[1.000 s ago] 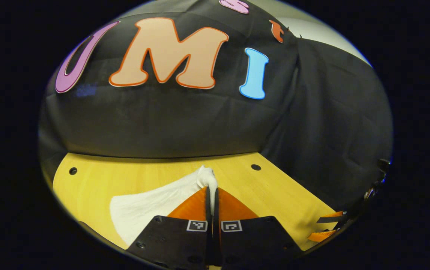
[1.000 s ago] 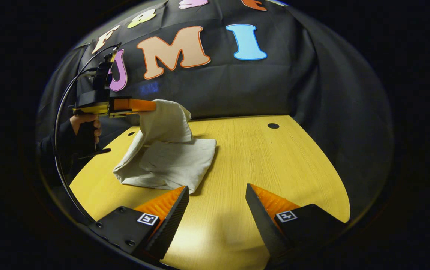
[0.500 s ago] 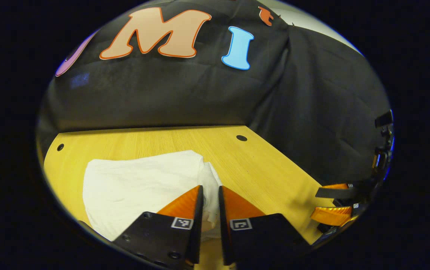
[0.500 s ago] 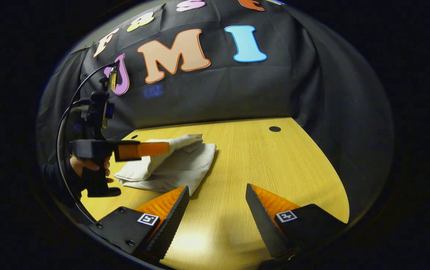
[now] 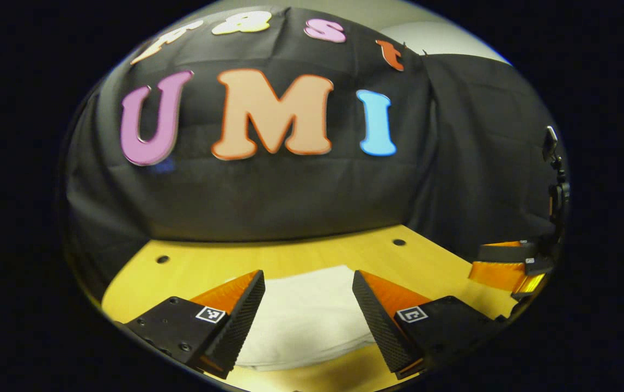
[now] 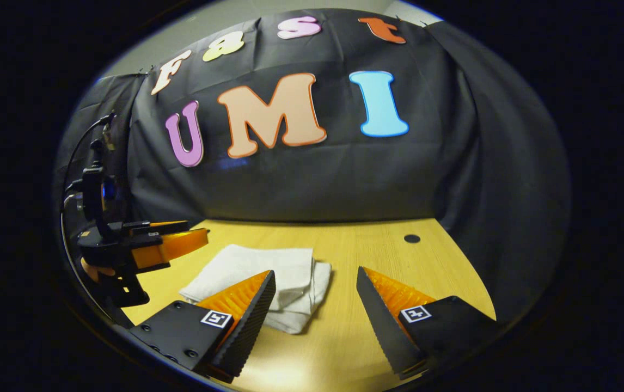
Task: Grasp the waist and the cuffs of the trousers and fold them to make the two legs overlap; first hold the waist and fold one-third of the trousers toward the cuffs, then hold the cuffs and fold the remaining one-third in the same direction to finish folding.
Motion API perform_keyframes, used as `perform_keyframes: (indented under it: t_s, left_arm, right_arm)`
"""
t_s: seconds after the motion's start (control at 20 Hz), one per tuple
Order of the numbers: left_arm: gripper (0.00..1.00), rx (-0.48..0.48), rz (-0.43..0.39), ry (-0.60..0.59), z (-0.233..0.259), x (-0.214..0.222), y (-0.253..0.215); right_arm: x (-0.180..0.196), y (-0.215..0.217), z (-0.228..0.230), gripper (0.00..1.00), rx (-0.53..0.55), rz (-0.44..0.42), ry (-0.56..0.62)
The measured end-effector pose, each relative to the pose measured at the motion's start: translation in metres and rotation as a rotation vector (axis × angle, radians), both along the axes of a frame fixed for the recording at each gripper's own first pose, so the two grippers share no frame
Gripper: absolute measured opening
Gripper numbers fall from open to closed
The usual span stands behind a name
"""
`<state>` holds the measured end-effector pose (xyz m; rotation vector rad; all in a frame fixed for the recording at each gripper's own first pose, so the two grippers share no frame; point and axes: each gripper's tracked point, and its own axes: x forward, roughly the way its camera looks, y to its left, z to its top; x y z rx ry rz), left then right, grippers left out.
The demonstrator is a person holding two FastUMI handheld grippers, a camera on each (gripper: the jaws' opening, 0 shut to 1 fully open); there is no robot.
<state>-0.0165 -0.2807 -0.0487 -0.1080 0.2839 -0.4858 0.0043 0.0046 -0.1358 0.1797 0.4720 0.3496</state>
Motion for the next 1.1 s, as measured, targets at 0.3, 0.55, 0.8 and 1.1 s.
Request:
perform_keyframes:
  t_s: [0.3, 0.55, 0.8, 1.1]
  left_arm:
    - [0.97, 0.069, 0.17, -0.122, 0.048, 0.014, 0.113]
    - [0.96, 0.036, 0.299, -0.166, 0.069, 0.013, 0.185]
    - [0.97, 0.036, 0.327, -0.141, 0.061, 0.012, 0.209]
    - [0.96, 0.055, 0.322, -0.158, 0.062, 0.013, 0.213]
  right_arm:
    - [0.029, 0.031, 0.087, 0.92, 0.009, -0.078, -0.199]
    - [0.037, 0.062, 0.118, 0.96, -0.003, -0.099, -0.268]
    - [0.033, 0.086, 0.13, 0.96, 0.008, -0.089, -0.289]
    - [0.031, 0.087, 0.14, 0.96, 0.025, -0.122, -0.306]
